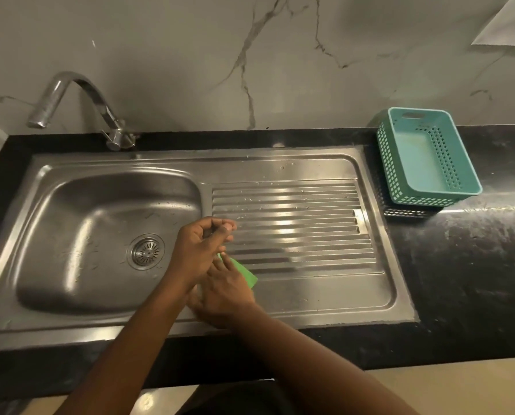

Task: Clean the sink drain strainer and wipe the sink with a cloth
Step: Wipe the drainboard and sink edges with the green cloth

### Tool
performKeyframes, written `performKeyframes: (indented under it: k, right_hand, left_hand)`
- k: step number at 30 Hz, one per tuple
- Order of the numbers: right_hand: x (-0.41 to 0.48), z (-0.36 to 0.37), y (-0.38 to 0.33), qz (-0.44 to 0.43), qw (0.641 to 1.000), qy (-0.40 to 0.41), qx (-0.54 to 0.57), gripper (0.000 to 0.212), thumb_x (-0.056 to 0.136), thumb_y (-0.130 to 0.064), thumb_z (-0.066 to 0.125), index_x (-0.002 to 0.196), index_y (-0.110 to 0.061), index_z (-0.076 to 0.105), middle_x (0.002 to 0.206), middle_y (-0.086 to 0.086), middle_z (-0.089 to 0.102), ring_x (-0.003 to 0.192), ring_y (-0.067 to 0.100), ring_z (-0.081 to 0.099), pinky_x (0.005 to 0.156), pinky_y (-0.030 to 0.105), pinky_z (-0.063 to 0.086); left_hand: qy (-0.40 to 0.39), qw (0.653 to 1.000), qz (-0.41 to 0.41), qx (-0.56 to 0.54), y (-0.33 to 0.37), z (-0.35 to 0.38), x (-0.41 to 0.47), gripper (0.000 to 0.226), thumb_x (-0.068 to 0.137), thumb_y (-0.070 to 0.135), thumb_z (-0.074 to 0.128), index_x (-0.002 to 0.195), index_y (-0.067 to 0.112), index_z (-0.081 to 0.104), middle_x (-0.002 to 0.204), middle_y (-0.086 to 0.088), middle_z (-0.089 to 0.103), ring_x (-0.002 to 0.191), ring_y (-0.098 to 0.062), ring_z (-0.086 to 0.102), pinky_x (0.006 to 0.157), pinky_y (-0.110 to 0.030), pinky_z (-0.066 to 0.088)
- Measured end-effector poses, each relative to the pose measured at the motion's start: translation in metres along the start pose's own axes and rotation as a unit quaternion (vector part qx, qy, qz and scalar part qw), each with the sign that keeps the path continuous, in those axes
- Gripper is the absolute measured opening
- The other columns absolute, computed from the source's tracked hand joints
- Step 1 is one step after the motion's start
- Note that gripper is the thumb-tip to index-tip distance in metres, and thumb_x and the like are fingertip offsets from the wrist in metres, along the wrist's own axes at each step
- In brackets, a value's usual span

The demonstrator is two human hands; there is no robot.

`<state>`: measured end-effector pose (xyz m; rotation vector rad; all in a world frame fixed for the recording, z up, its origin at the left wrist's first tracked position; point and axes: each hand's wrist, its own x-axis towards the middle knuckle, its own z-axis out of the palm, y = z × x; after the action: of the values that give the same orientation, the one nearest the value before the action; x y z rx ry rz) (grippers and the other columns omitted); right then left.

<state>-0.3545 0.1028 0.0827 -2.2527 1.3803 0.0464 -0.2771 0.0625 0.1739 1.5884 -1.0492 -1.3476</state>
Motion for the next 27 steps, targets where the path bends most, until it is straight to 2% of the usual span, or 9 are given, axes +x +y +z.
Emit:
performKeyframes:
  k: [4,8,12,15,18,20,23,25,27]
  right_hand:
    - [-0.034,-0.013,0.057,0.004,0.999,0.033,-0.043,0.079,0.105,-0.067,0.017,0.166,-0.018,0.017,0.174,0.005,0.016,0.162,0.017,0.008,0.132,0.044,0.007]
    - [-0.085,-0.03,0.126,0.125,0.989,0.054,-0.064,0.077,0.105,-0.065,0.012,0.168,-0.021,0.007,0.175,0.002,0.007,0.162,0.015,0.002,0.132,0.04,0.001]
    - [-0.143,-0.061,0.201,0.266,0.961,0.053,-0.058,0.088,0.098,-0.075,-0.002,0.167,-0.02,-0.004,0.175,0.004,-0.003,0.161,0.017,-0.006,0.132,0.043,0.001]
    - [-0.152,-0.067,0.207,0.334,0.938,0.086,-0.021,0.094,0.096,-0.079,0.0,0.167,-0.018,0.002,0.175,0.006,0.002,0.162,0.019,-0.001,0.132,0.046,0.006]
    - [-0.114,-0.056,0.167,0.384,0.914,0.123,0.041,0.102,0.095,-0.082,0.005,0.166,-0.01,0.007,0.174,0.014,0.003,0.162,0.026,0.001,0.131,0.051,0.007]
    - [-0.085,-0.047,0.131,0.374,0.917,0.129,0.053,0.107,0.093,-0.085,0.005,0.166,-0.007,0.01,0.174,0.016,0.004,0.162,0.029,0.002,0.131,0.049,0.004]
    - [-0.049,-0.021,0.057,0.264,0.958,0.103,0.056,0.102,0.095,-0.082,0.014,0.165,-0.009,0.017,0.174,0.016,0.009,0.162,0.029,0.005,0.131,0.047,0.004]
    - [-0.027,-0.002,0.007,0.195,0.977,0.067,0.056,0.107,0.092,-0.086,0.005,0.166,-0.009,0.008,0.174,0.017,-0.002,0.161,0.031,-0.008,0.13,0.049,-0.002]
    - [-0.011,0.004,-0.016,0.174,0.982,0.039,0.053,0.112,0.087,-0.089,-0.006,0.165,-0.008,-0.003,0.172,0.016,-0.014,0.159,0.03,-0.02,0.129,0.051,-0.007]
  left_hand:
    - [0.002,1.0,-0.006,-0.01,-0.002,0.001,0.002,0.012,0.1,0.016,0.067,0.102,0.016,0.079,0.106,-0.001,0.083,0.101,-0.023,0.078,0.091,-0.04,0.059]
    - [-0.008,1.0,-0.005,0.004,-0.005,0.001,0.003,0.012,0.1,0.018,0.067,0.103,0.019,0.079,0.105,0.001,0.083,0.099,-0.02,0.078,0.091,-0.041,0.059]
    - [-0.012,1.0,-0.008,0.013,-0.009,-0.004,0.0,0.013,0.101,0.019,0.067,0.107,0.017,0.079,0.107,0.001,0.083,0.102,-0.022,0.077,0.095,-0.043,0.06]
    - [-0.003,1.0,-0.01,0.007,-0.01,-0.011,-0.002,0.013,0.101,0.018,0.067,0.106,0.015,0.079,0.108,-0.004,0.082,0.105,-0.028,0.077,0.098,-0.048,0.058]
    - [0.007,1.0,-0.012,0.0,-0.014,-0.021,-0.006,0.015,0.101,0.015,0.066,0.109,0.01,0.078,0.11,-0.009,0.081,0.109,-0.034,0.075,0.1,-0.051,0.057]
    - [0.011,1.0,-0.015,-0.004,-0.015,-0.026,-0.009,0.017,0.102,0.012,0.064,0.111,0.006,0.076,0.112,-0.011,0.08,0.111,-0.037,0.073,0.1,-0.05,0.057]
    - [0.009,1.0,-0.018,-0.01,-0.017,-0.031,-0.014,0.021,0.102,0.01,0.063,0.117,0.0,0.074,0.116,-0.015,0.079,0.113,-0.038,0.072,0.102,-0.051,0.056]
    - [0.013,1.0,-0.021,-0.017,-0.017,-0.033,-0.016,0.022,0.102,0.01,0.063,0.119,-0.001,0.073,0.116,-0.016,0.078,0.112,-0.035,0.073,0.101,-0.049,0.056]
    - [0.025,0.999,-0.02,-0.022,-0.017,-0.035,-0.017,0.021,0.102,0.012,0.064,0.117,0.002,0.074,0.113,-0.014,0.079,0.107,-0.027,0.076,0.097,-0.043,0.058]
